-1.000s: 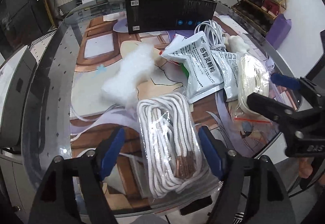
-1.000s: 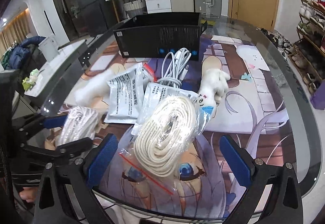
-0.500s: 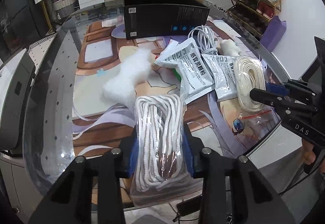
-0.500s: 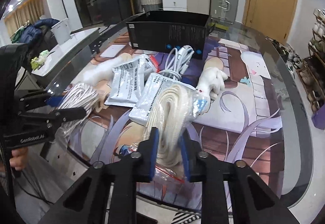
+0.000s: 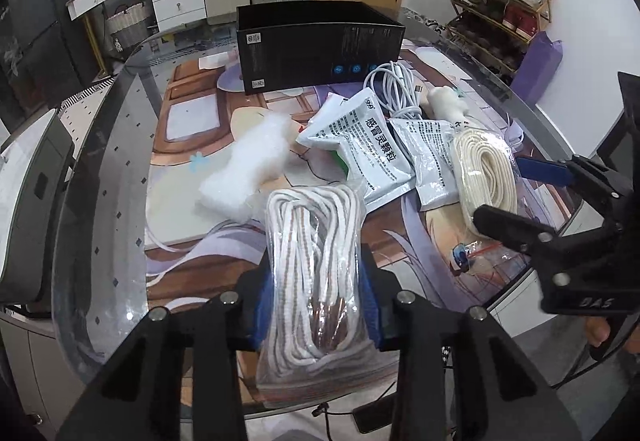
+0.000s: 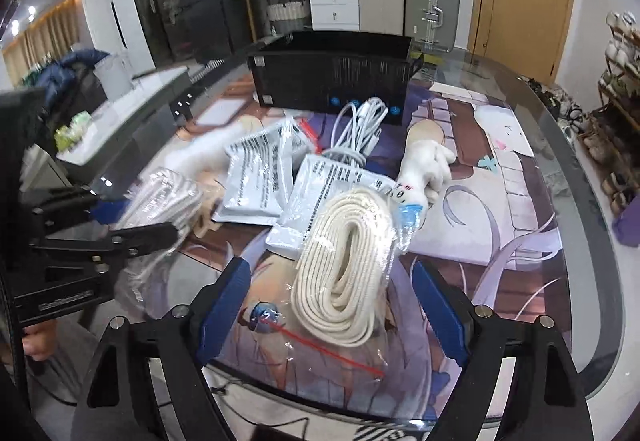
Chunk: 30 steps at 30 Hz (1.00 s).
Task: Organize soft objects
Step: 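Grasp and lift the rope bag with the left tool while the right tool lifts another rope bag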
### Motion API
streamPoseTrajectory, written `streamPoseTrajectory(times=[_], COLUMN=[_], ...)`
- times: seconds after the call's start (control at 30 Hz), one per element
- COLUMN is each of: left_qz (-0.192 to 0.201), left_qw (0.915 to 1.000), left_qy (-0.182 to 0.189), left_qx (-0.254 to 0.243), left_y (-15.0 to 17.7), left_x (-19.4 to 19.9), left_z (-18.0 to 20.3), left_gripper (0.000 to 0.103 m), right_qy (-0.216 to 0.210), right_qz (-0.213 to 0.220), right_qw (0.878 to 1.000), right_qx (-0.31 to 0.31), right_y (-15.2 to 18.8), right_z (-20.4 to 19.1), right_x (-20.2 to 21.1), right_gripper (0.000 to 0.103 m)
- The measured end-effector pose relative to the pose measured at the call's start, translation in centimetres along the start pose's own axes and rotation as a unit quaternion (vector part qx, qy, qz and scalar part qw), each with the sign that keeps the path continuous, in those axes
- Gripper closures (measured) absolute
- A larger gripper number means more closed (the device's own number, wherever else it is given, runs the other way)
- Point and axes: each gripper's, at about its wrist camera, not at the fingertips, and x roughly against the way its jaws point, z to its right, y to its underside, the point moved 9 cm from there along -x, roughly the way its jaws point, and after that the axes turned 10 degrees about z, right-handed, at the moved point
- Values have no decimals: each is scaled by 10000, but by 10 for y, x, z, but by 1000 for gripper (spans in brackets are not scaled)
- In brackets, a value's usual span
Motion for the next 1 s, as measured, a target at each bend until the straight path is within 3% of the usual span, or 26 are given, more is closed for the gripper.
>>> streamPoseTrajectory(times=[0.07, 0.17, 0.3, 0.6, 1.0], left_qz=[-1, -7, 47, 187, 1124], left_qw=[10000, 10000, 10000, 9998, 9936], left_qy=[6, -28, -47, 55, 8], left_qx=[-43, -35, -47, -41, -147], left_y=[1, 2, 0, -8, -73], left_x=[1, 1, 4, 15, 56], left_z=[1, 0, 1, 6, 2], left_gripper=[67, 67, 67, 67, 67], right_qy=[72, 126, 57, -182, -394], right_qz=[-89, -180, -200, -82, 1006], right_qw=[9999, 9980, 9969, 9976, 9918], right_qx=[73, 599, 753, 661, 688], right_y=[4, 8, 10, 3, -78], right_z=[-2, -9, -11, -8, -12], right_x=[-7, -12, -11, 2, 61], right_gripper=[21, 53, 65, 71, 71])
